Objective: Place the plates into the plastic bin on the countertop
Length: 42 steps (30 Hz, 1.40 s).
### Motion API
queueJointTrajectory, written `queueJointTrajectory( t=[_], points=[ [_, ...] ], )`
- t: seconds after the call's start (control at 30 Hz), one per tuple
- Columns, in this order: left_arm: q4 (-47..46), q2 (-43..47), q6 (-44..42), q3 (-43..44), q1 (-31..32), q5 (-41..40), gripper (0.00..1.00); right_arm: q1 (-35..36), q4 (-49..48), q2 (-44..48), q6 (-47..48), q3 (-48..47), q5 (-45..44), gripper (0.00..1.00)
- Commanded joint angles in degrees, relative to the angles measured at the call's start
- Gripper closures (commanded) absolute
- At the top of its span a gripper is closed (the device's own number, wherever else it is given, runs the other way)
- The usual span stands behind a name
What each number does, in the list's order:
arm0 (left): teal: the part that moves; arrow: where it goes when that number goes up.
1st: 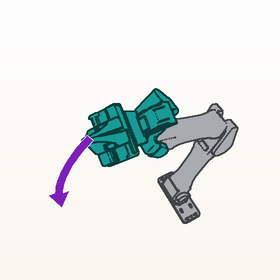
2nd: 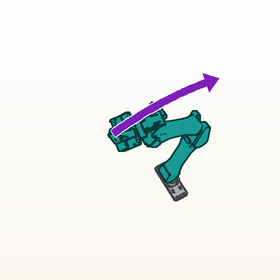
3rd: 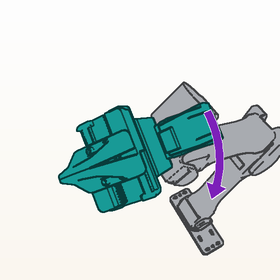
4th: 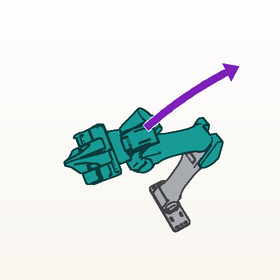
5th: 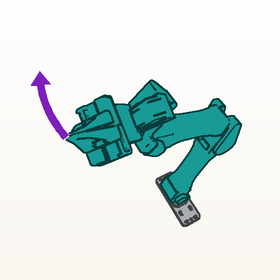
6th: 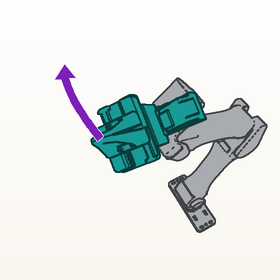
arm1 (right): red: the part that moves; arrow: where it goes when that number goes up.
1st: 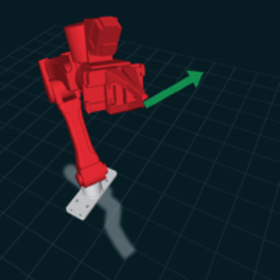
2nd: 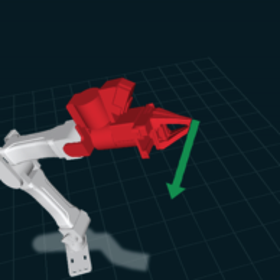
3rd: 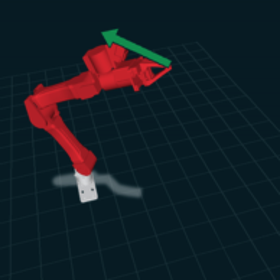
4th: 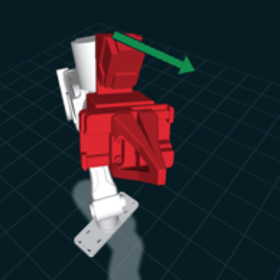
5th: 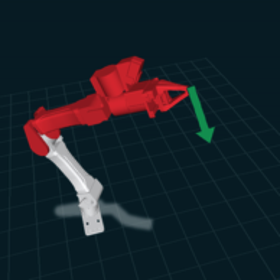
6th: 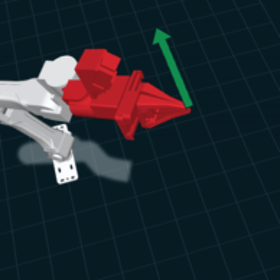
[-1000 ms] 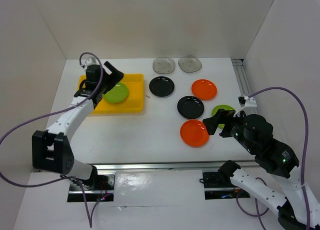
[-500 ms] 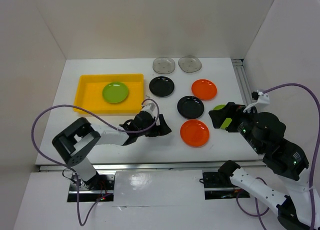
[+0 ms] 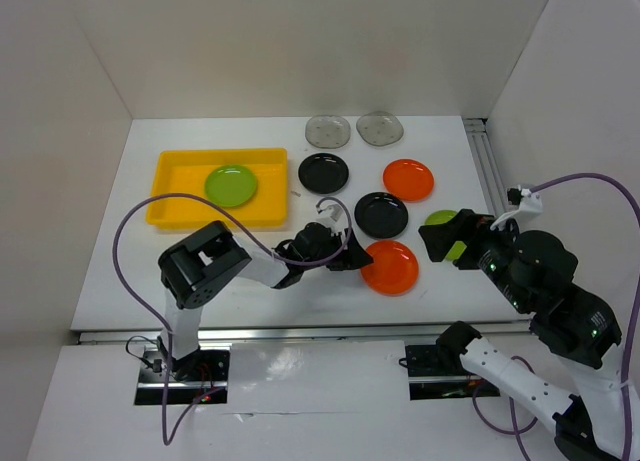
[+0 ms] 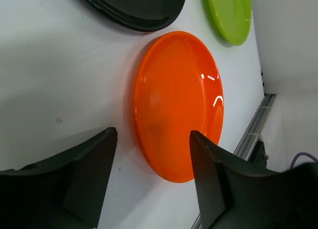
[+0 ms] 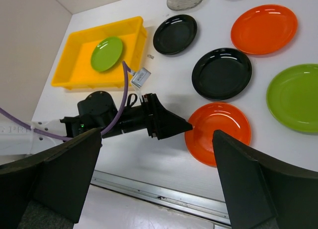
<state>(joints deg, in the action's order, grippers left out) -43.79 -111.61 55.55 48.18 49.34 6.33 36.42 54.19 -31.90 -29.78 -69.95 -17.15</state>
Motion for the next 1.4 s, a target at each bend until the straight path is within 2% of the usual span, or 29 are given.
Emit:
queueJointTrajectory(
  t=[0.0, 0.2, 0.27, 0.3, 0.33, 0.43, 0.47, 0.5, 0.6, 0.67, 0.7, 0.8, 0.9, 0.93, 1.0, 1.03, 1.13, 1.17, 1.33, 1.37],
  points=[
    [3.8, -3.0, -0.3, 1.0, 0.3, 0.4, 0.28, -0.4, 1.0, 0.4, -0.2, -0.4, -0.3, 0.0],
    [6.6, -5.5, -0.3, 3.6, 0.3, -0.6, 0.38, -0.4, 1.0, 1.0, -0.2, -0.4, -0.3, 0.0],
    [6.6, -6.2, -0.3, 3.6, 0.3, -0.6, 0.45, -0.4, 1.0, 1.0, -0.2, -0.4, -0.3, 0.0],
    [6.6, -6.8, -0.3, 3.6, 0.3, -0.6, 0.51, -0.4, 1.0, 1.0, -0.2, -0.4, -0.3, 0.0],
    [6.6, -6.8, -0.3, 4.2, 0.3, -0.6, 0.63, -0.4, 1.0, 1.0, -0.2, -0.4, -0.3, 0.0],
    [6.6, -7.5, 0.9, 4.2, 0.3, -1.2, 0.9, -0.4, 1.0, 1.0, -0.2, -0.4, 0.3, 0.0],
    [7.4, -6.8, 0.9, 4.2, 0.3, -1.2, 0.97, -0.9, 1.0, 1.0, -0.2, -0.4, 0.3, 0.0],
    [8.6, -5.9, 0.9, 4.2, 0.3, -1.2, 1.0, -0.9, 1.0, 1.0, -0.2, -0.4, 0.3, 0.0],
    [14.1, 2.1, 0.9, 3.7, -0.3, -3.8, 1.0, -0.9, 1.6, 1.0, -0.2, -1.0, 0.3, 0.0],
    [22.1, 8.4, 0.2, 3.7, -0.8, -8.1, 1.0, -0.9, 2.1, 1.0, 0.3, -1.0, -0.3, 0.0],
    [25.0, 14.4, -0.4, 3.7, -1.9, -9.3, 1.0, -0.9, 2.1, 1.0, 0.3, -1.0, -0.3, 0.0],
    [38.2, 21.3, -1.6, 8.5, -5.3, -12.5, 1.0, -0.9, 2.1, 1.0, 0.3, 0.2, -0.8, 0.0],
    [48.1, 26.1, -3.7, 14.3, -12.6, -13.4, 1.0, -0.9, 1.4, 1.0, 0.3, 0.7, 0.5, 0.0],
    [49.7, 26.6, -4.3, 15.6, -17.9, -12.3, 1.0, -0.9, 0.7, 1.5, 0.3, 1.2, 0.5, 0.0],
    [51.3, 26.6, -5.3, 17.5, -22.8, -11.6, 1.0, -0.9, -0.9, 1.5, 1.0, 1.8, 1.1, 0.0],
    [52.4, 26.6, -5.3, 18.3, -27.6, -11.6, 1.0, -0.9, -1.5, 1.5, 1.0, 2.5, 1.2, 0.0],
    [52.4, 25.8, -5.3, 18.9, -35.0, -9.6, 1.0, -0.9, -3.4, 1.5, 1.6, 3.8, 3.1, 0.0],
    [50.8, 25.8, -4.8, 18.9, -39.2, -9.6, 1.0, -0.9, -3.4, 1.5, 1.6, 3.8, 3.1, 0.0],
    [43.9, 23.6, -4.2, 15.7, -46.3, -15.1, 1.0, -0.9, -5.3, 1.0, 2.1, 4.9, 4.5, 0.0],
    [43.1, 21.5, -4.7, 15.7, -48.2, -14.0, 1.0, -0.9, -5.3, 1.0, 2.1, 4.9, 4.5, 0.0]
  ],
)
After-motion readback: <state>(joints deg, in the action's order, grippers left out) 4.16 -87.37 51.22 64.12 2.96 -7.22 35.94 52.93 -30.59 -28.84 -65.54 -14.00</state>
